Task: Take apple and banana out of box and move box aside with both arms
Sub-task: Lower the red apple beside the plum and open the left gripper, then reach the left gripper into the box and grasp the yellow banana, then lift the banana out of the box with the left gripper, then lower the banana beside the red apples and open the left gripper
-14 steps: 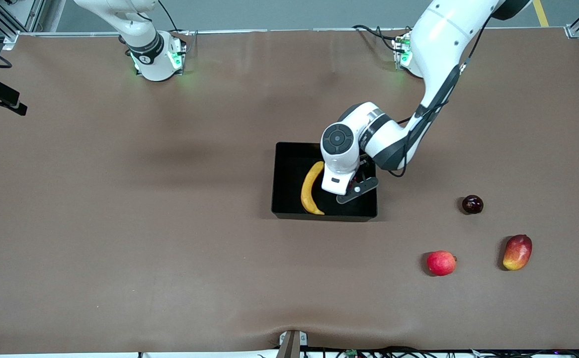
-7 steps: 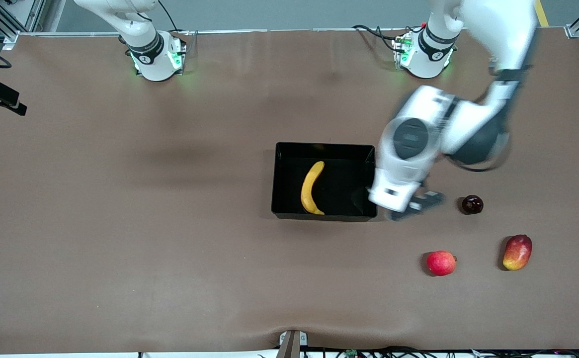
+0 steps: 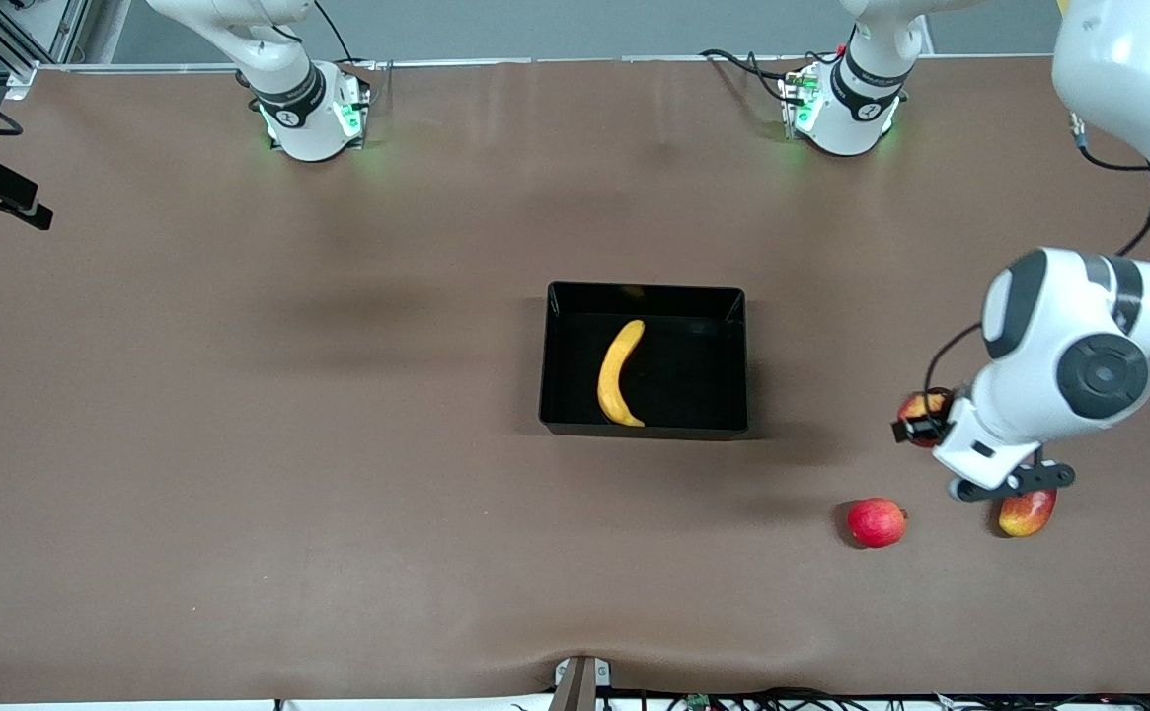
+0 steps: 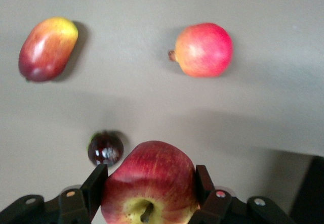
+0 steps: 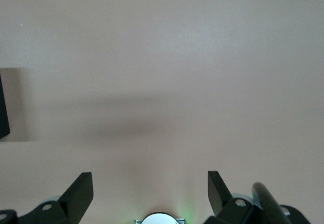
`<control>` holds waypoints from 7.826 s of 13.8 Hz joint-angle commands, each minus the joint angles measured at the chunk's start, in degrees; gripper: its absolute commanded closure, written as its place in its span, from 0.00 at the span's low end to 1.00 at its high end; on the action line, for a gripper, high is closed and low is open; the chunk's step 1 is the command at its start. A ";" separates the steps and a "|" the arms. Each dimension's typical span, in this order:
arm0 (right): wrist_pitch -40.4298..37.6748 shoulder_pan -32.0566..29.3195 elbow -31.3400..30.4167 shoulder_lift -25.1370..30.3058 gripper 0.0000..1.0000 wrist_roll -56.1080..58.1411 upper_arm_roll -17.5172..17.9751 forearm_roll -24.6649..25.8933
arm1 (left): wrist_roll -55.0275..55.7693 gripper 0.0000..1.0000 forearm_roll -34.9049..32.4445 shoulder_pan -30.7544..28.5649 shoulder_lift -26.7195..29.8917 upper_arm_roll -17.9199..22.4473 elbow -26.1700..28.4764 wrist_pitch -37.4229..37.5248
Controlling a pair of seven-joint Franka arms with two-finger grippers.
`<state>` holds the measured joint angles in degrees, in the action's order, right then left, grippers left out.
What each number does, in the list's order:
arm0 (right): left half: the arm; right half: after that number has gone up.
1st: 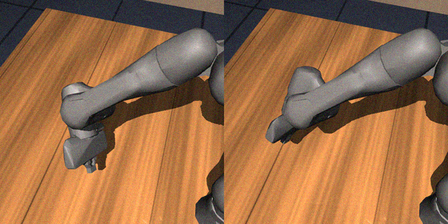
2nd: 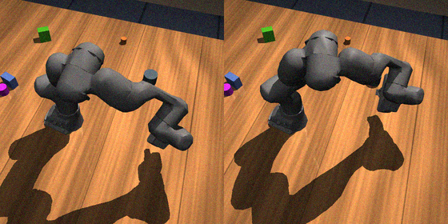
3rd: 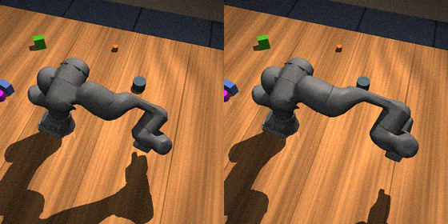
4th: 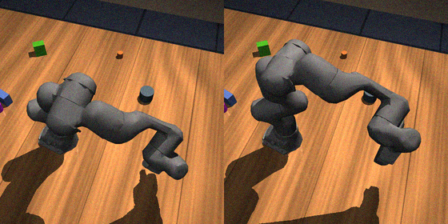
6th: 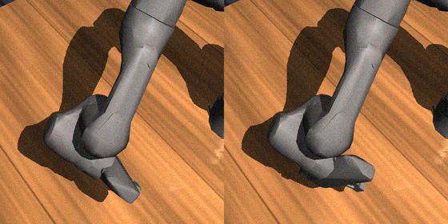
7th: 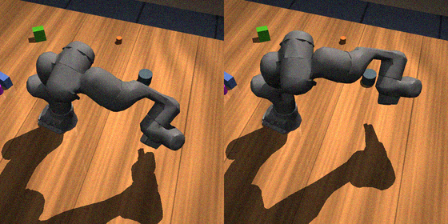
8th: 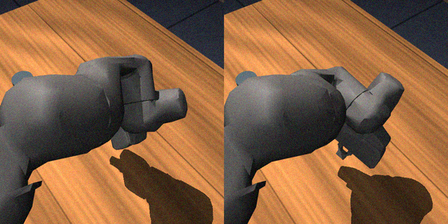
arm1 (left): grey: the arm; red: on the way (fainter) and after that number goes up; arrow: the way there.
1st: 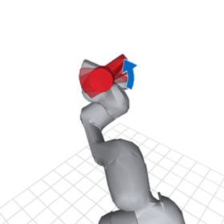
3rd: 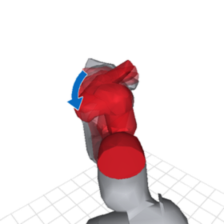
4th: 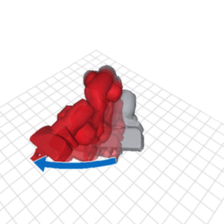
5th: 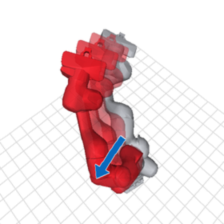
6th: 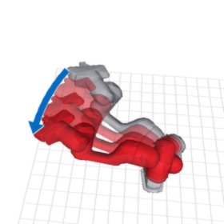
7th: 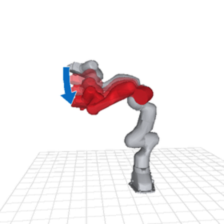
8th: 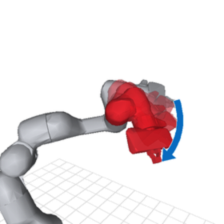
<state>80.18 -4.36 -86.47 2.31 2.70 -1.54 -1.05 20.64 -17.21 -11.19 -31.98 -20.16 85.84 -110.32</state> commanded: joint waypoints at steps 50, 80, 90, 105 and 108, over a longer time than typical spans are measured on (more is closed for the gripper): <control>-0.46 -1.00 0.69 -0.38 0.00 0.38 0.40 0.00 | 28.93 0.29 -9.25 28.59 -18.64 -9.72 2.31 -24.59; -0.11 -0.91 0.86 -1.26 0.00 0.29 0.40 -0.09 | -31.77 1.00 -3.10 1.80 -7.03 -10.95 1.52 -6.66; -0.11 -0.91 0.86 -1.26 0.00 0.29 0.40 -0.09 | -38.22 1.00 -8.54 -0.58 -11.60 -8.84 2.49 -7.10; -0.19 -0.91 0.86 -1.26 0.00 0.29 0.40 -0.09 | -36.99 0.72 -11.27 -0.85 -16.53 -7.08 3.28 -19.31; -0.11 -1.00 0.86 -1.26 0.00 0.29 0.40 -0.09 | -37.16 0.67 -11.27 -0.76 -17.41 -7.08 3.19 -22.82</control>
<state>80.31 -4.38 -86.46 1.34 2.70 -1.75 -1.06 -16.87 -27.19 -11.61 -48.36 -26.82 89.01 -130.65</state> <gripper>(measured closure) 0.000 0.643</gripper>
